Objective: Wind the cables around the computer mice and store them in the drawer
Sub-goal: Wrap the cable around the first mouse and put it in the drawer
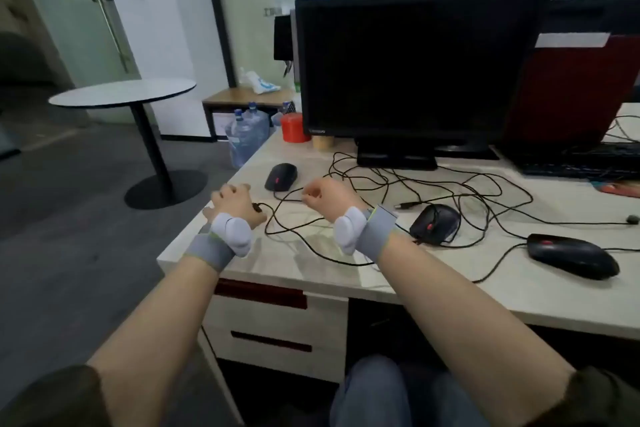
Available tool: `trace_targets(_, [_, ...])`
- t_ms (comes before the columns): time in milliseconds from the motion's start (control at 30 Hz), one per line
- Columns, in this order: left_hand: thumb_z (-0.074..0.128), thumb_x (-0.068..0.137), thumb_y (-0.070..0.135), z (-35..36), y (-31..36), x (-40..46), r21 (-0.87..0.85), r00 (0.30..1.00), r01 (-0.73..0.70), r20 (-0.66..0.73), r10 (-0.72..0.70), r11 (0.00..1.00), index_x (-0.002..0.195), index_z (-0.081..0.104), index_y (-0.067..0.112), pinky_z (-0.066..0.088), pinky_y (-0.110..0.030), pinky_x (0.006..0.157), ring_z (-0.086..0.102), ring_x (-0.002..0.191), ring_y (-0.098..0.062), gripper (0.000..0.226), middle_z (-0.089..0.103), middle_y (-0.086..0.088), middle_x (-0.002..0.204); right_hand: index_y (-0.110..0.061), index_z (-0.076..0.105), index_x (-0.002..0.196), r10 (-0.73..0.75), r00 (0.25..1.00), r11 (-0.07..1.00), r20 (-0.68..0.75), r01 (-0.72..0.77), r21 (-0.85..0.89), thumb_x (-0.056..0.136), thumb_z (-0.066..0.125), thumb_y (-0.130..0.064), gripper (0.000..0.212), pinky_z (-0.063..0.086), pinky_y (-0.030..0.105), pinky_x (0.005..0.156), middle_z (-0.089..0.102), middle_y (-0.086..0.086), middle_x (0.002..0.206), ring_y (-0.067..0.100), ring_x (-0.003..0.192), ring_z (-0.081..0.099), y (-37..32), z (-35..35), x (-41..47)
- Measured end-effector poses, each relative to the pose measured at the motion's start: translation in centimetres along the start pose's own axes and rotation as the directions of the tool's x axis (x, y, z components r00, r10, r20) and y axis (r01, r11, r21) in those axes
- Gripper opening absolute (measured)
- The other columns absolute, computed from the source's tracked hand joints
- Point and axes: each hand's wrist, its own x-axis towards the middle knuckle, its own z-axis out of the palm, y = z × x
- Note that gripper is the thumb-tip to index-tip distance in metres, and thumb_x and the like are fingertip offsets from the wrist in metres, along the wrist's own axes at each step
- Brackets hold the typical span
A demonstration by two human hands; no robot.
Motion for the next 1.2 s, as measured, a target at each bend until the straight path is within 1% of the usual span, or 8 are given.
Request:
trace_targets(167, [0.064,0.079,0.040,0.3,-1.5,1.4,0.111,0.974,0.096,0.195,-0.117,0.989,0.129,0.040,0.012,0.039,-0.043,0.103,0.043,0.126,-0.035,0.063,0.045,-0.016,0.134,-0.016,0.069,0.103,-0.025,0.996,1.000,0.083,0.027,-0.016,0.089,0.055,-0.028,0.024,0.051,0.041,0.087,0.070,0.010,0.104,0.028,0.097,0.063,-0.5,1.1,1.0])
trace_targets(300, [0.067,0.077,0.036,0.0,-1.6,1.8,0.032,0.987,0.122,0.103,-0.124,0.992,0.097,0.053,0.011,0.047,-0.036,0.089,0.057,0.107,-0.031,0.035,0.059,-0.013,0.118,-0.014,0.067,0.103,-0.027,0.996,0.999,0.082,0.030,-0.036,0.089,0.053,-0.029,0.025,0.051,0.038,0.086,0.069,0.008,0.107,0.026,0.098,0.062,0.4,0.1,1.1])
trace_targets(467, [0.073,0.070,0.036,-3.8,1.1,2.1,-0.189,0.995,-0.091,-0.052,0.083,0.978,0.109,0.056,0.009,0.051,-0.039,0.081,0.059,0.099,-0.033,0.050,0.061,-0.015,0.109,-0.016,0.052,0.127,0.017,1.000,0.996,0.010,-0.018,0.089,0.089,0.057,-0.034,0.043,0.043,0.027,0.084,0.062,0.005,0.118,0.021,0.107,0.058,1.4,-3.9,0.7])
trace_targets(633, [0.075,0.073,0.036,-8.5,8.3,1.5,-0.592,0.927,-0.365,-0.157,0.342,0.718,0.122,0.050,0.017,0.044,-0.022,0.072,0.054,0.091,-0.014,0.058,0.054,0.003,0.103,-0.017,0.033,0.142,0.032,0.999,0.926,-0.034,-0.017,0.377,0.086,0.058,-0.046,0.067,0.040,0.024,0.091,0.055,0.002,0.130,0.014,0.115,0.052,1.7,-10.1,-0.5])
trace_targets(733, [0.074,0.073,0.041,-9.5,12.8,1.2,-0.762,0.899,-0.367,-0.143,0.415,0.534,0.126,0.049,0.019,0.051,-0.029,0.080,0.058,0.097,-0.015,0.063,0.057,0.002,0.109,-0.018,0.035,0.141,0.037,0.998,0.891,-0.044,-0.013,0.453,0.091,0.051,-0.043,0.059,0.044,0.033,0.101,0.057,0.004,0.130,0.016,0.117,0.055,2.7,-13.7,-1.4])
trace_targets(833, [0.073,0.073,0.042,-9.4,17.3,0.9,-0.803,0.855,-0.406,-0.165,0.492,0.437,0.124,0.050,0.022,0.050,-0.020,0.069,0.061,0.090,-0.009,0.059,0.061,0.001,0.105,-0.018,0.050,0.127,0.078,0.991,0.860,-0.108,-0.012,0.510,0.096,0.042,-0.042,0.041,0.051,0.031,0.088,0.065,0.002,0.113,0.016,0.103,0.062,4.6,-17.0,-2.6])
trace_targets(1033, [0.070,0.072,0.052,-7.4,22.7,-0.9,-0.722,0.780,-0.525,-0.195,0.595,0.450,0.124,0.048,0.025,0.042,-0.014,0.061,0.056,0.085,0.001,0.063,0.057,0.012,0.099,-0.019,0.060,0.100,0.228,0.968,0.708,-0.107,-0.090,0.700,0.091,0.047,-0.047,0.031,0.056,0.027,0.069,0.067,0.003,0.095,0.019,0.089,0.068,7.8,-20.0,-4.2])
trace_targets(1200, [0.072,0.069,0.053,-6.6,24.4,-1.6,-0.654,0.749,-0.560,-0.137,0.648,0.509,0.121,0.049,0.021,0.043,-0.015,0.064,0.054,0.085,0.001,0.065,0.057,0.010,0.102,-0.018,0.048,0.122,0.213,0.974,0.544,-0.083,-0.048,0.837,0.089,0.059,-0.031,0.037,0.056,0.024,0.059,0.062,0.008,0.112,0.015,0.072,0.072,10.0,-20.4,-5.3])
